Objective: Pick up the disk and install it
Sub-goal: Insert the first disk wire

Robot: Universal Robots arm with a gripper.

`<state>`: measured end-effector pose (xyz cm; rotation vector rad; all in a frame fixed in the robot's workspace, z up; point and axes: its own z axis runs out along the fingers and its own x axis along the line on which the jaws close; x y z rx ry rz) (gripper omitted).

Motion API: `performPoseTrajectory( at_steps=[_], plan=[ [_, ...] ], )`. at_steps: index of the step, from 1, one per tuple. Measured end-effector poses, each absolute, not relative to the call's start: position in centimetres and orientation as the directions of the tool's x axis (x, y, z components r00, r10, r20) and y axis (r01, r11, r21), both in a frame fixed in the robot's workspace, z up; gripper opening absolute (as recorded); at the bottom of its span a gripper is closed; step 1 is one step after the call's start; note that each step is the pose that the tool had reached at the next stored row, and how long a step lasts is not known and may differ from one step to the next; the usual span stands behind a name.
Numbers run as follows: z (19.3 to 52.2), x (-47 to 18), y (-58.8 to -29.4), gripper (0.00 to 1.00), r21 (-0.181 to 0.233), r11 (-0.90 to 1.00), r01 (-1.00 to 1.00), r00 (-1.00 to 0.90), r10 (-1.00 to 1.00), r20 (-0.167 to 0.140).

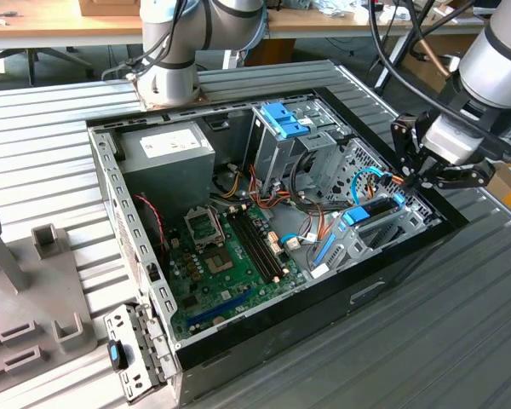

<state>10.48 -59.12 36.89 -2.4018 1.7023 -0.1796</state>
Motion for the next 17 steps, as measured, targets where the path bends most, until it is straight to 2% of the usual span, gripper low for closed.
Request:
performPoseTrajectory(
  at_steps=[13,17],
  plan=[
    [36.9,9.7,-59.1,0.16,-0.225,-0.270,-0.936,0.280,-0.960,-0.012],
    [36.9,9.4,-59.1,0.16,-0.230,-0.263,-0.937,0.277,-0.960,-0.029]
  ],
)
